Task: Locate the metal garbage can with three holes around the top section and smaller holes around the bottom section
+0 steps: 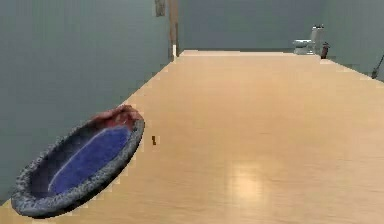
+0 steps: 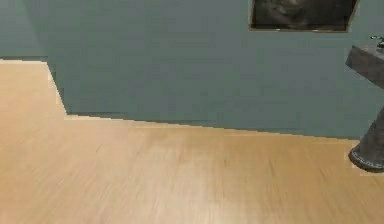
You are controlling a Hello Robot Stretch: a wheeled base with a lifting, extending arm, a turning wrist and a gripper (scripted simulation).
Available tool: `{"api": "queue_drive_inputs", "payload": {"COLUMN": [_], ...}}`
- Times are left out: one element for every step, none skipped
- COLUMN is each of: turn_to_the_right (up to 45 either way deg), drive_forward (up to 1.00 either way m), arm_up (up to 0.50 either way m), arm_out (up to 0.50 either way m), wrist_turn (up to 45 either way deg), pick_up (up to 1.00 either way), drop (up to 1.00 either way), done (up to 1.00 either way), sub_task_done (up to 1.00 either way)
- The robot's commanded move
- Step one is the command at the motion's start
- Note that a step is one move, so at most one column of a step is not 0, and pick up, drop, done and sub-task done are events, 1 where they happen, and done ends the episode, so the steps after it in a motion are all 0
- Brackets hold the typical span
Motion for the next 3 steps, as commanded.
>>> {"api": "queue_drive_inputs", "payload": {"turn_to_the_right": [0.0, 0.0, -3.0], "drive_forward": [1.00, 1.00, 0.00], "arm_up": [0.00, 0.00, 0.00], "arm_out": [0.00, 0.00, 0.00], "wrist_turn": [0.0, 0.0, 0.0], "pick_up": [0.00, 0.00, 0.00], "drop": [0.00, 0.00, 0.00], "done": [0.00, 0.00, 0.00], "sub_task_done": [0.00, 0.00, 0.00]}}
